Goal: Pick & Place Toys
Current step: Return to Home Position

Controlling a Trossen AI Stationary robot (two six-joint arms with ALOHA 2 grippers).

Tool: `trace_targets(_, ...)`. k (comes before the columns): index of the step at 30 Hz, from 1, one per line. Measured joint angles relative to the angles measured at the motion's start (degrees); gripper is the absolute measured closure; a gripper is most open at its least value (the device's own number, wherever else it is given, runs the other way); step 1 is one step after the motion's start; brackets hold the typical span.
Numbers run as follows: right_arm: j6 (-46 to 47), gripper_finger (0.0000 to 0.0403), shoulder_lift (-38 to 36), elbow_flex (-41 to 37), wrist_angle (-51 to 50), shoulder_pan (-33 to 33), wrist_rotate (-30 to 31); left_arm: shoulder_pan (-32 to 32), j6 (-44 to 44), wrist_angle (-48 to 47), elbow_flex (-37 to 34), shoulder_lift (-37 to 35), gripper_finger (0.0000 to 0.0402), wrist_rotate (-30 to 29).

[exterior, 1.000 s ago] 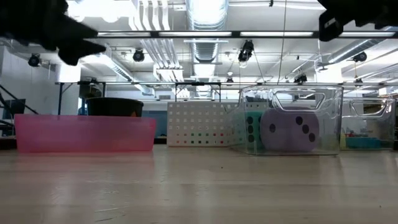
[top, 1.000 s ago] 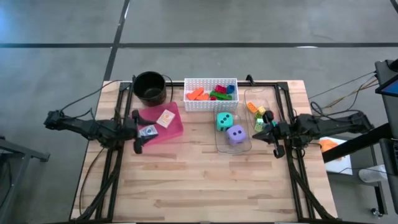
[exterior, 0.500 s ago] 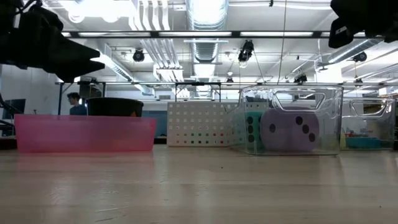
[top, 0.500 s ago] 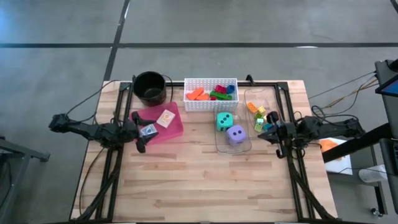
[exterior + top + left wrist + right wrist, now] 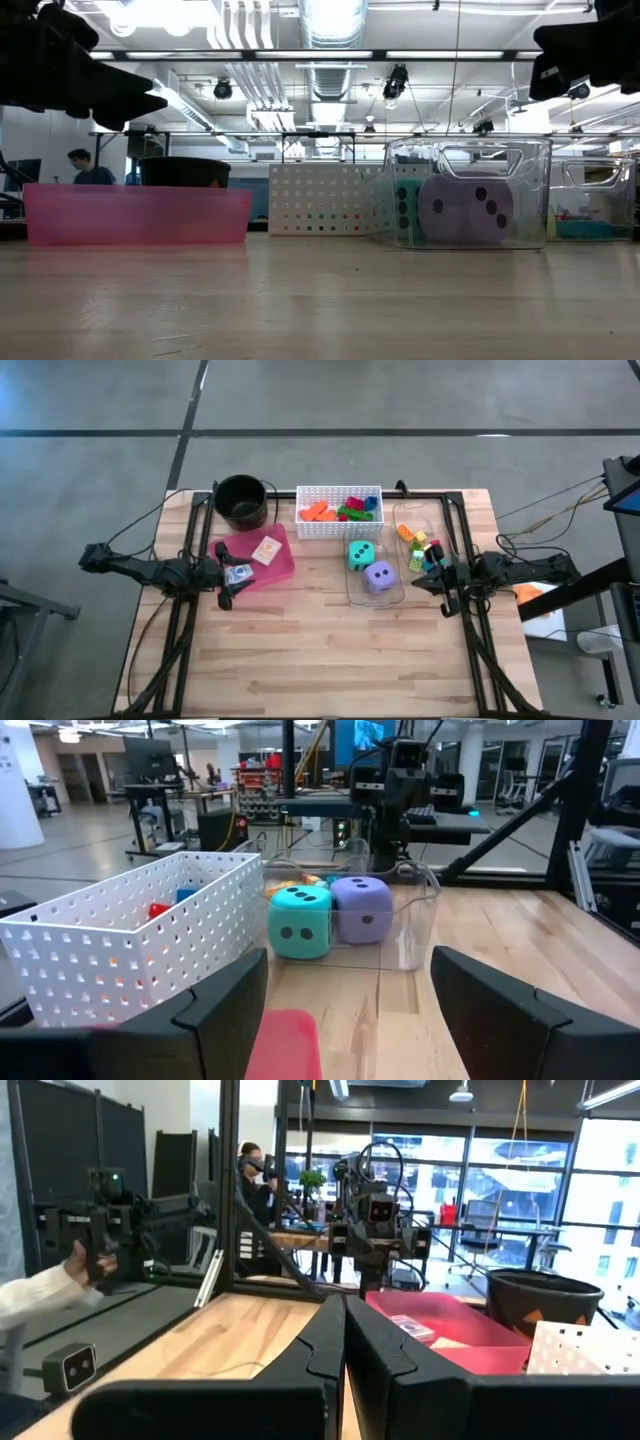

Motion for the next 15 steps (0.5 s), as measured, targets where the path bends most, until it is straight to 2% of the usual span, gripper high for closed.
trace_targets(3,-0.18,0.0394,0.28,0.00,0.02,0.00,0.19,-0.02,-0.04,0.00,0.00,0.38,0.0116,0.02)
trace_targets(8,4.71,0.0394,0.49,0.00,-0.70,0.00,0.37,-0.02,-0.06,0.00,0.00,0.55,0.0116,0.02)
trace_targets(15,4.72,0.0394,0.49,0.00,-6.84,0.00,0.39,-0.02,-0.20,0.00,-0.04,0.55,0.0116,0.02)
